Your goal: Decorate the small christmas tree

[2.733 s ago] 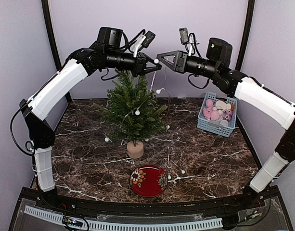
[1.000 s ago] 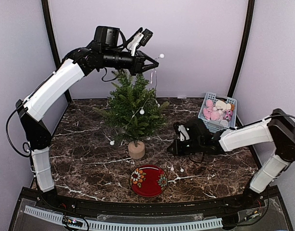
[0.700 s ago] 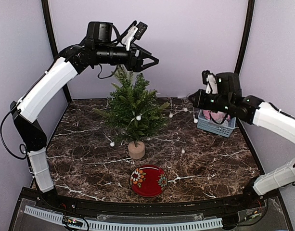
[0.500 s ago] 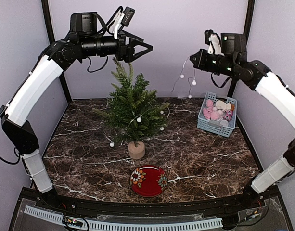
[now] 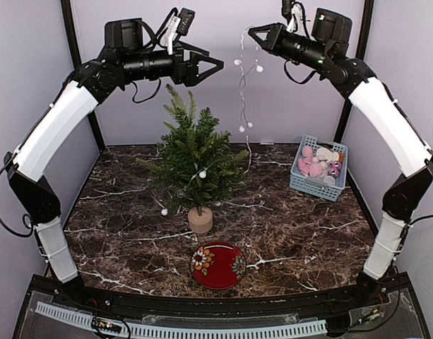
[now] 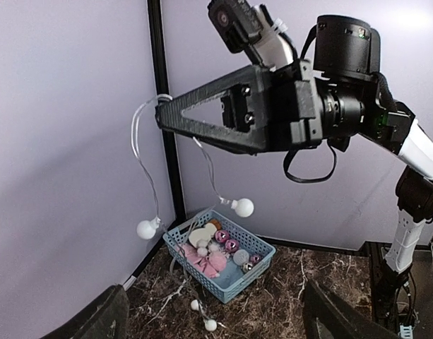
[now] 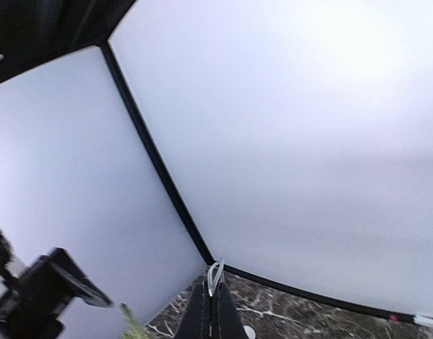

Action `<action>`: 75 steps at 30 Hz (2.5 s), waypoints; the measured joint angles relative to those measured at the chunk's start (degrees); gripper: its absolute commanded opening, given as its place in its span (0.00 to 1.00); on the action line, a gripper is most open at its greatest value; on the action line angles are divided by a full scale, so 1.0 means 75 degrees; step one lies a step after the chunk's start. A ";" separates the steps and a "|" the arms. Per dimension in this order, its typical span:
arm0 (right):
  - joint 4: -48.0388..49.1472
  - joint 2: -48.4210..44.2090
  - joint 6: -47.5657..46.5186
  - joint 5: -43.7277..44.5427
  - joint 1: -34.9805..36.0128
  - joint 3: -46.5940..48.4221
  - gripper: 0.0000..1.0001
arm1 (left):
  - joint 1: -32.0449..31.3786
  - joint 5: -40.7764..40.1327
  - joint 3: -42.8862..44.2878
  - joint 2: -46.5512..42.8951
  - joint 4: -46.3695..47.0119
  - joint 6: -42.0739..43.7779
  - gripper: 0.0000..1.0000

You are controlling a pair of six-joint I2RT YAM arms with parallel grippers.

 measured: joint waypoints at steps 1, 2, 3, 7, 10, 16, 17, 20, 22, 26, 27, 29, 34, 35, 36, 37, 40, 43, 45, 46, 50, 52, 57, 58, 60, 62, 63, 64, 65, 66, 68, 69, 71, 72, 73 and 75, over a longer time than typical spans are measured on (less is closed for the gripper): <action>0.0294 -0.0003 0.0079 -0.0230 0.0003 -0.0070 0.00 | 0.0000 0.0023 0.0000 0.0102 0.0061 0.0044 0.88; 0.0606 -0.0003 0.0172 -0.0527 0.0003 -0.0149 0.00 | -0.0003 0.0035 0.0000 0.0221 0.0152 0.0073 0.88; 0.0877 -0.0003 0.0248 -0.0790 0.0009 -0.0210 0.00 | -0.0003 0.0041 0.0003 0.0358 0.0230 0.0099 0.88; 0.1536 0.0020 0.0463 -0.1731 0.0076 -0.0236 0.00 | -0.0003 0.0064 0.0017 0.0886 0.0493 0.0099 0.84; 0.1751 0.0032 0.0484 -0.2209 0.0178 -0.0172 0.00 | -0.0003 0.0210 0.0017 0.1189 0.0685 -0.0035 0.77; 0.1807 0.0032 0.0417 -0.2661 0.0361 -0.0181 0.00 | -0.0003 0.0530 0.0017 0.1349 0.1011 -0.0425 0.41; 0.1807 0.0029 0.0396 -0.2707 0.0370 -0.0189 0.00 | -0.0003 0.0606 0.0017 0.1349 0.1084 -0.0460 0.37; 0.1818 0.0003 0.0376 -0.2739 0.0393 -0.0300 0.00 | -0.0003 0.0801 0.0017 0.1349 0.1204 -0.0562 0.17; 0.1816 -0.0032 0.0356 -0.2728 0.0396 -0.0440 0.00 | -0.0003 0.0930 0.0017 0.1349 0.1224 -0.0592 0.08; 0.1824 -0.0108 0.0251 -0.2535 0.0414 -0.0726 0.00 | -0.0003 0.0962 0.0017 0.1349 0.1311 -0.0586 0.00; 0.1833 -0.0154 0.0213 -0.2471 0.0420 -0.0831 0.00 | -0.0003 0.0924 0.0017 0.1349 0.1335 -0.0548 0.00; 0.1827 -0.0268 0.0152 -0.2317 0.0452 -0.1029 0.00 | -0.0003 0.0784 0.0017 0.1346 0.1399 -0.0420 0.00; 0.1848 -0.0510 -0.0082 -0.1862 0.0711 -0.1294 0.00 | 0.0003 0.0312 0.0032 0.1341 0.1719 0.0102 0.00; 0.1845 -0.0568 -0.0152 -0.1754 0.0799 -0.1346 0.00 | 0.0012 0.0189 0.0044 0.1338 0.1784 0.0233 0.00; 0.1851 -0.0609 -0.0204 -0.1667 0.0883 -0.1378 0.00 | 0.0041 0.0082 0.0047 0.1335 0.1859 0.0347 0.00; 0.1853 -0.0635 -0.0236 -0.1609 0.0944 -0.1402 0.00 | 0.0050 -0.0017 0.0047 0.1326 0.1906 0.0455 0.00; 0.1888 -0.0717 -0.0361 -0.1364 0.1172 -0.1539 0.00 | 0.0169 -0.0280 0.0058 0.1306 0.2075 0.0769 0.00; 0.1923 -0.0720 -0.0428 -0.1169 0.1364 -0.1676 0.00 | 0.0391 -0.0431 0.0058 0.1268 0.2183 0.0973 0.00; 0.1897 -0.0714 -0.0487 -0.1026 0.1469 -0.1746 0.00 | 0.0592 -0.0458 0.0058 0.1221 0.2224 0.1067 0.00; 0.1865 -0.0702 -0.0522 -0.0953 0.1501 -0.1751 0.00 | 0.0679 -0.0449 0.0058 0.1186 0.2247 0.1110 0.00; 0.1821 -0.0662 -0.0673 -0.0688 0.1644 -0.1789 0.00 | 0.0921 -0.0385 0.0058 0.0956 0.2372 0.1259 0.00; 0.1833 -0.0627 -0.0743 -0.0603 0.1734 -0.1786 0.00 | 0.1003 -0.0332 0.0058 0.0825 0.2396 0.1343 0.00; 0.1839 -0.0332 -0.0903 -0.0434 0.1953 -0.1542 0.00 | 0.1207 -0.0323 -0.0058 0.0586 0.2428 0.1626 0.00; 0.1830 -0.0239 -0.0953 -0.0385 0.2002 -0.1448 0.00 | 0.1265 -0.0329 -0.0213 0.0490 0.2425 0.1687 0.00; 0.1798 -0.0032 -0.1029 -0.0268 0.2119 -0.1253 0.00 | 0.1411 -0.0329 -0.0635 0.0251 0.2451 0.1792 0.00; 0.1757 0.0175 -0.1087 -0.0149 0.2226 -0.1067 0.00 | 0.1553 -0.0332 -0.1084 0.0012 0.2530 0.1871 0.00; 0.1746 0.0289 -0.1128 -0.0099 0.2291 -0.0979 0.00 | 0.1617 -0.0332 -0.1250 -0.0085 0.2547 0.1888 0.00; 0.1725 0.0399 -0.1154 -0.0044 0.2349 -0.0901 0.00 | 0.1702 -0.0332 -0.1515 -0.0233 0.2576 0.1926 0.00; 0.1716 0.0507 -0.1174 0.0012 0.2410 -0.0848 0.00 | 0.1763 -0.0329 -0.1705 -0.0353 0.2600 0.1941 0.00; 0.1696 0.0589 -0.1186 0.0032 0.2451 -0.0793 0.00 | 0.1842 -0.0332 -0.1935 -0.0493 0.2608 0.1976 0.00; 0.1670 0.0804 -0.1195 0.0058 0.2550 -0.0635 0.00 | 0.1958 -0.0402 -0.2401 -0.0793 0.2687 0.2028 0.00; 0.1664 0.0883 -0.1204 0.0064 0.2591 -0.0580 0.00 | 0.2014 -0.0458 -0.2681 -0.0970 0.2774 0.2057 0.00; 0.1606 0.1049 -0.1215 0.0064 0.2687 -0.0402 0.00 | 0.2104 -0.0621 -0.3255 -0.1343 0.2938 0.2107 0.00; 0.1580 0.1131 -0.1221 0.0058 0.2734 -0.0297 0.00 | 0.2133 -0.0691 -0.3491 -0.1504 0.2993 0.2113 0.00; 0.1556 0.1195 -0.1244 0.0061 0.2786 -0.0204 0.00 | 0.2162 -0.0787 -0.3815 -0.1719 0.3136 0.2122 0.00; 0.1483 0.1303 -0.1282 0.0041 0.2876 -0.0061 0.00 | 0.2241 -0.0941 -0.4430 -0.2148 0.3357 0.2133 0.00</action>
